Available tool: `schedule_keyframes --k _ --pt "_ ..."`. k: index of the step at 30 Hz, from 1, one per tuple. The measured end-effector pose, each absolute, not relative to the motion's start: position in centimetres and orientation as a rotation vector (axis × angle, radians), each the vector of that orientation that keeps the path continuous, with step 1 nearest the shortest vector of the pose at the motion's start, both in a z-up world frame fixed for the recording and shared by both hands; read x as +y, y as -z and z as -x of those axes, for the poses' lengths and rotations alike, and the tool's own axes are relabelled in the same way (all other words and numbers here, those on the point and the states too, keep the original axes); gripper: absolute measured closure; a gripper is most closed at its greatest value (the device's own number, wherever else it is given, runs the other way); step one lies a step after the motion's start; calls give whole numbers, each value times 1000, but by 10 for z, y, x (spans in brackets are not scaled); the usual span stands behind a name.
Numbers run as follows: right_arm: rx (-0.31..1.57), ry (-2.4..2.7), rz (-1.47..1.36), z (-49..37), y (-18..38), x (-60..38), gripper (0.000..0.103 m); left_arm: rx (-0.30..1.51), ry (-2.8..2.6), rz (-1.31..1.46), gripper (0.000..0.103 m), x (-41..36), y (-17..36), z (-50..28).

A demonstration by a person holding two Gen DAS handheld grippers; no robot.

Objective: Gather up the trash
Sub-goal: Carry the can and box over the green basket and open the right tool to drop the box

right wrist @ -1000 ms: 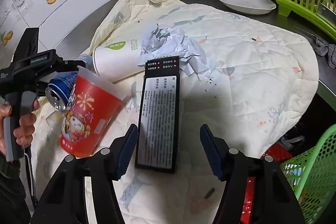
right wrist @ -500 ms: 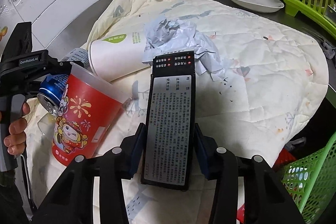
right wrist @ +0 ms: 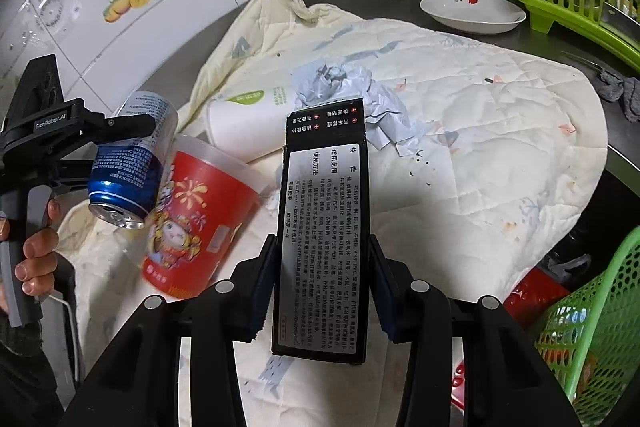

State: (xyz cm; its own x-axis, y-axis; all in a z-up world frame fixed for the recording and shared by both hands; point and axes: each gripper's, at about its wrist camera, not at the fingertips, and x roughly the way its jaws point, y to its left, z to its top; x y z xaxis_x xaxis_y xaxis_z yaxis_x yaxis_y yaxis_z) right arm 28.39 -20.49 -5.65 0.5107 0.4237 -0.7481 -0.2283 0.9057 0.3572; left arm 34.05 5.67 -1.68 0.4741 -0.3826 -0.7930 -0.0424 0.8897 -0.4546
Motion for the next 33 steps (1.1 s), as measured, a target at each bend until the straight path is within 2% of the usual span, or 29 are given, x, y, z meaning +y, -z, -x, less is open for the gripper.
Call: schedule_keyframes --k 14,33 --pt "901 -339 -237 -231 38 -256 61 1004 324 409 39 19 -27 -300" --pt "900 42 -215 -155 49 -437 61 1038 576 314 40 -126 -26 -261"
